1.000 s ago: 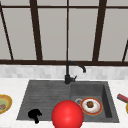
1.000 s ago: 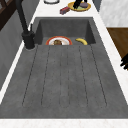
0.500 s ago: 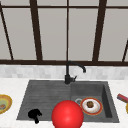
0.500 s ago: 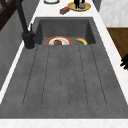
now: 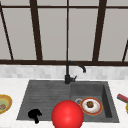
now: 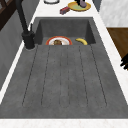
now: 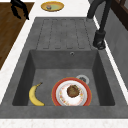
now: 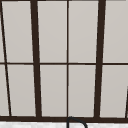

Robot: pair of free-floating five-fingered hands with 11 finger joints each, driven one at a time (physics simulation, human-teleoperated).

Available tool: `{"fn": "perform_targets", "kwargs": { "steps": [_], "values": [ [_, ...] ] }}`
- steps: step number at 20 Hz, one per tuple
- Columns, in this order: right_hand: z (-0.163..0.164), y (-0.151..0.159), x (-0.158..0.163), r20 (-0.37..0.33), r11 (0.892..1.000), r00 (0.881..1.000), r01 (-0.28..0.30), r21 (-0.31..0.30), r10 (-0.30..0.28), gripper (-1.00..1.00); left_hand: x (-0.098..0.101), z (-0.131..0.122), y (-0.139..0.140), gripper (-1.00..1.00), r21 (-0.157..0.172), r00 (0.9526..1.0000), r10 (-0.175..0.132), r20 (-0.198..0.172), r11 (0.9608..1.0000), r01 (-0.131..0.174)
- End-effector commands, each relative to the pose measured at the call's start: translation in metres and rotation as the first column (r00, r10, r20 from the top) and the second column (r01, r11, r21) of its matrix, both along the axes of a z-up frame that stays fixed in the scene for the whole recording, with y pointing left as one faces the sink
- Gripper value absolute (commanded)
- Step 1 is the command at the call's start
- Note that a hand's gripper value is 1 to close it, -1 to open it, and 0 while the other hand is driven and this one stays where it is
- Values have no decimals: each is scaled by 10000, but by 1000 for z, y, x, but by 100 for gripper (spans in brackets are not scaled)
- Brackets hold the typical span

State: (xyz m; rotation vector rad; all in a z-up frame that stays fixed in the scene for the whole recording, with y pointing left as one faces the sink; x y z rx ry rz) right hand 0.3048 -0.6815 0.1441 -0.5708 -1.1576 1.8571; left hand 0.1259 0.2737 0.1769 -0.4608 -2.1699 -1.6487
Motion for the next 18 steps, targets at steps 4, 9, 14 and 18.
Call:
{"fn": "perform_targets", "kwargs": {
  "steps": [4,9,14,18],
  "values": [
    [32,11,4,-334,9958,9953,912,-7,-912,100,0,0,0,0,0,10000,0,0,10000,0],
    [51,22,3,-315,9926,9922,1199,-192,-1205,100,0,0,0,0,0,10000,0,0,10000,0],
    [70,32,3,-282,9893,9893,1423,-329,-1432,100,0,0,0,0,0,10000,0,0,10000,0],
    [84,42,3,-300,9870,9876,1528,-489,-1544,100,0,0,0,0,0,10000,0,0,10000,0]
  ]
}}
